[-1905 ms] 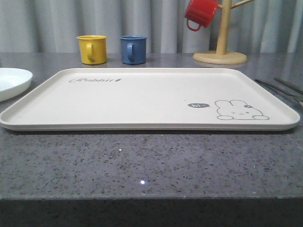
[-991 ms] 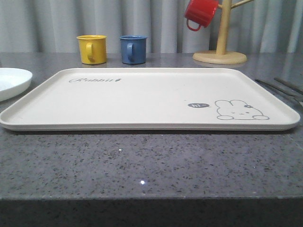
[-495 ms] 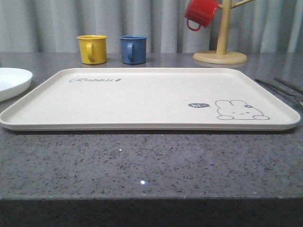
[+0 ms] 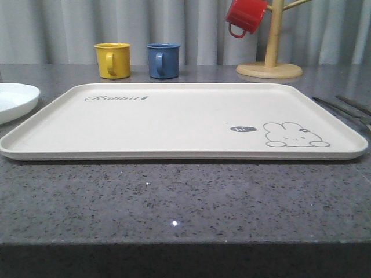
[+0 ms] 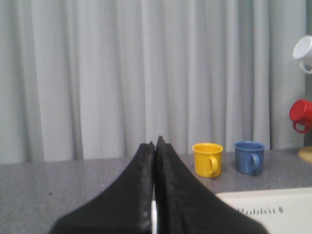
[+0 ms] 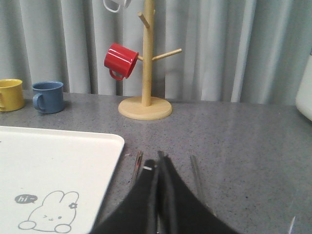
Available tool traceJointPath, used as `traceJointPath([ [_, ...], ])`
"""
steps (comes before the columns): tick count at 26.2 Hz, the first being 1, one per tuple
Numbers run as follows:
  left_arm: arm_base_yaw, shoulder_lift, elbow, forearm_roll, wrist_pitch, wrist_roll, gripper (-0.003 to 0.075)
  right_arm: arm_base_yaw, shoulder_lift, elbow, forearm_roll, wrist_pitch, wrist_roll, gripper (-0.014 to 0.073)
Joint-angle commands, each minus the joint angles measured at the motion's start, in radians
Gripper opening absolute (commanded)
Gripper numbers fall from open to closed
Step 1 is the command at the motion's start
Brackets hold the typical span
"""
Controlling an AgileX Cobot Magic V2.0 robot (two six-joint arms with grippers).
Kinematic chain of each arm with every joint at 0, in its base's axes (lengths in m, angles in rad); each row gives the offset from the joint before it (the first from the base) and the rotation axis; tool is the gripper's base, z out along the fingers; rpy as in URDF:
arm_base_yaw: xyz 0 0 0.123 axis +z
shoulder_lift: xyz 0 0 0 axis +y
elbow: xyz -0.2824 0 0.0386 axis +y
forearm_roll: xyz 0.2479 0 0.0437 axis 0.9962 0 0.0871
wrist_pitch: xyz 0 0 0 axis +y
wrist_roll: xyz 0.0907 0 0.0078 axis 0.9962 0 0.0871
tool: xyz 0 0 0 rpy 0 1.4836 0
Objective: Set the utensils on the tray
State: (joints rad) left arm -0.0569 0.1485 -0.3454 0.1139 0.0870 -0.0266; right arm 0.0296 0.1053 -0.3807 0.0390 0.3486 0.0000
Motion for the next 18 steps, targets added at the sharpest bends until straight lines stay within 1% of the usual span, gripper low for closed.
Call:
traceJointPath([
  [1,0.004,0.122,-0.118,0.0,0.054,-0.007,-0.0018,-0.005,0.107,-0.099,0.005,-0.05,-0.005,-0.0067],
  [3,0.004,0.167,-0.14,0.001,0.049,-0.007,-0.0018,-0.005,0.15,-0.113,0.005,-0.06,-0.005,-0.0067],
  [6,0.004,0.176,-0.14,0.008,0.021,-0.007,-0.0014,-0.005,0.164,-0.113,0.004,-0.073,-0.005,-0.0059],
  [8,0.004,0.176,-0.14,0.008,0.021,-0.007,0.0008,-0.005,0.164,-0.113,0.004,-0.075,-0.005,-0.0014],
  [9,0.004,0.176,-0.138,0.008,0.026,-0.007,0.0035,-0.005,0.164,-0.113,0.004,-0.076,-0.005,0.0025],
  [11,0.004,0.176,-0.136,0.008,0.032,-0.007,0.0118,-0.005,0.164,-0.113,0.004,-0.078,-0.005,0.0136],
  [12,0.004,0.176,-0.131,0.008,0.033,-0.007,0.0207,-0.005,0.164,-0.113,0.004,-0.077,-0.005,0.022],
  [13,0.004,0.176,-0.129,0.008,0.041,-0.007,0.0314,-0.005,0.164,-0.113,0.004,-0.077,-0.005,0.0323],
  [15,0.004,0.176,-0.129,0.008,0.049,-0.007,0.0499,-0.005,0.164,-0.113,0.004,-0.077,-0.005,0.0489],
  [16,0.004,0.176,-0.129,0.008,0.049,-0.007,0.0571,-0.005,0.164,-0.113,0.004,-0.077,-0.005,0.0533],
  [17,0.004,0.176,-0.129,0.008,0.049,-0.007,0.0611,-0.005,0.164,-0.113,0.004,-0.077,-0.005,0.0566],
  [18,0.004,0.176,-0.129,0.008,0.047,-0.007,0.0631,-0.005,0.164,-0.113,0.004,-0.077,-0.005,0.0579],
])
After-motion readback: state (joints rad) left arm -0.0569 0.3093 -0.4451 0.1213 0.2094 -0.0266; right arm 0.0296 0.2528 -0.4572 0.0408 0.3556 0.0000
